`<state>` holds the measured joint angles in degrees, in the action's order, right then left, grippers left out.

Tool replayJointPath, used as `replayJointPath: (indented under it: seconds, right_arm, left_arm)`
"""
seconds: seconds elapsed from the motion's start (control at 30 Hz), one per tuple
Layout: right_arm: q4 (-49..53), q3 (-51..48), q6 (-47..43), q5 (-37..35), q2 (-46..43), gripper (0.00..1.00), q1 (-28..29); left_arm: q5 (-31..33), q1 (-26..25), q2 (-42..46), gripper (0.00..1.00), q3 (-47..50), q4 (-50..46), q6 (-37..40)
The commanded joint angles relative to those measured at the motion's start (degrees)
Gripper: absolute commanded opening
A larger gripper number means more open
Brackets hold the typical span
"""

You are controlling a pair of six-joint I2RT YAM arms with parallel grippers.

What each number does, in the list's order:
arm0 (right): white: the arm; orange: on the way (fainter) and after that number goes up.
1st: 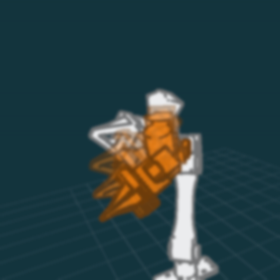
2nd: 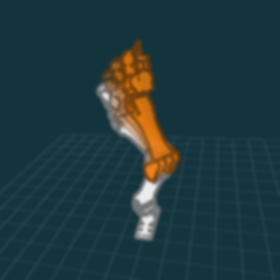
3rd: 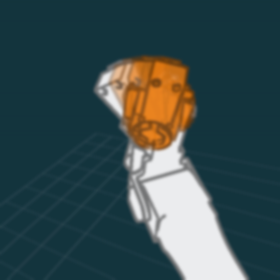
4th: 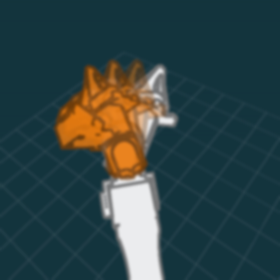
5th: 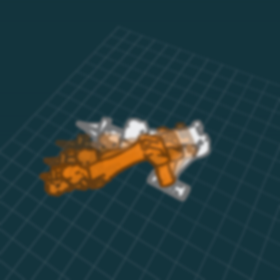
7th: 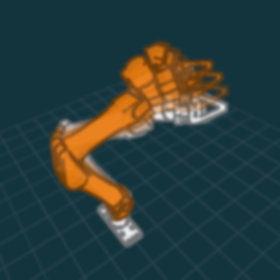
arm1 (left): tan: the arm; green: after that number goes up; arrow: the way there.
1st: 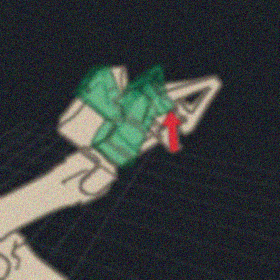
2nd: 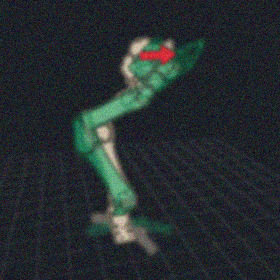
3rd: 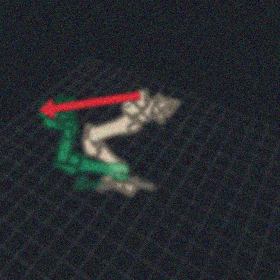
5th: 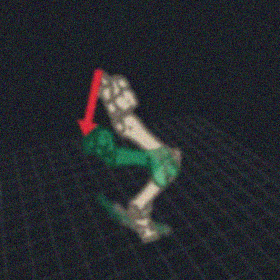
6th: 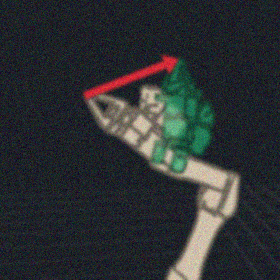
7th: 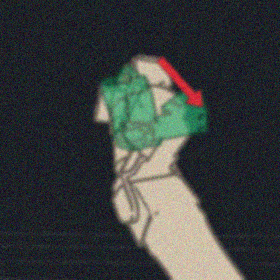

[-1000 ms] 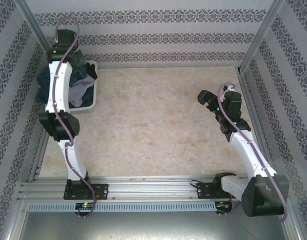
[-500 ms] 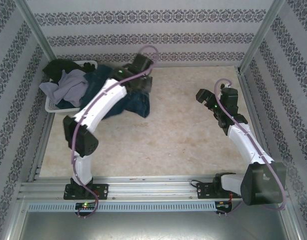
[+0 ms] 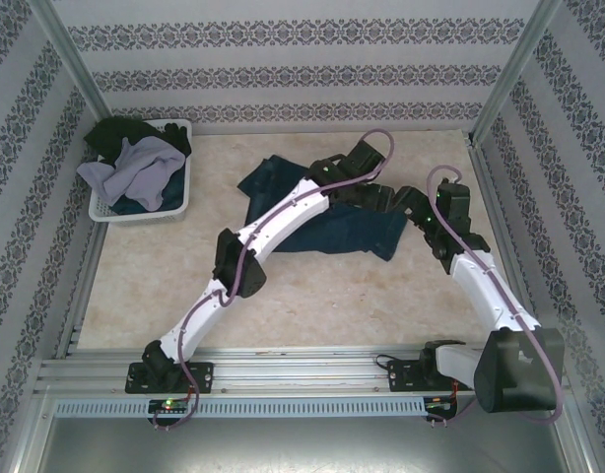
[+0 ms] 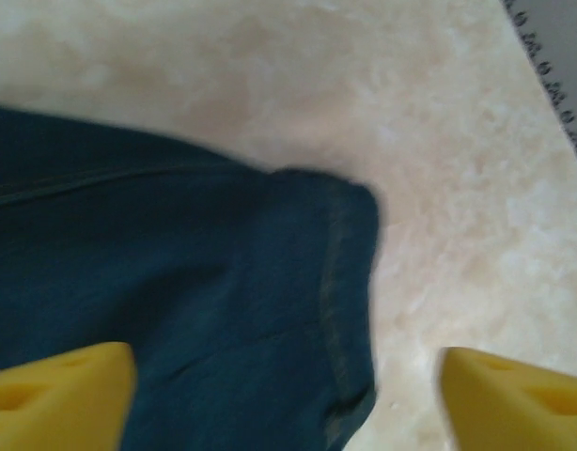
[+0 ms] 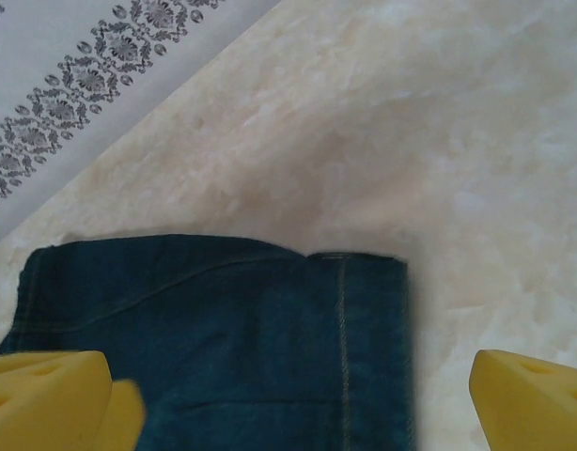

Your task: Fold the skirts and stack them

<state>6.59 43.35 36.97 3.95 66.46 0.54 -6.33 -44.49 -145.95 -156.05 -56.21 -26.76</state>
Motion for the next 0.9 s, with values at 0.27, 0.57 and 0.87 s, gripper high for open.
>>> replayJointPath:
  seconds: [0.27,0.57,0.87]
  right_arm:
    - [5.66,-2.51,2.43,8.37,2.74,0.98,-0.01]
    - [5.33,-1.24,3.59,10.11,6.33,0.98,-0.02]
    - [5.67,-5.30,2.96,12.96,7.78,0.98,0.06]
  left_arm:
    - [12.39,13.77,46.56,1.00,58.96,11.14,-8.12]
    - [-3.59,24.35,52.33,0.74,88.78,25.62,-20.02]
    - [-8.05,24.58,41.17,0.64,89.36,33.47,-21.13]
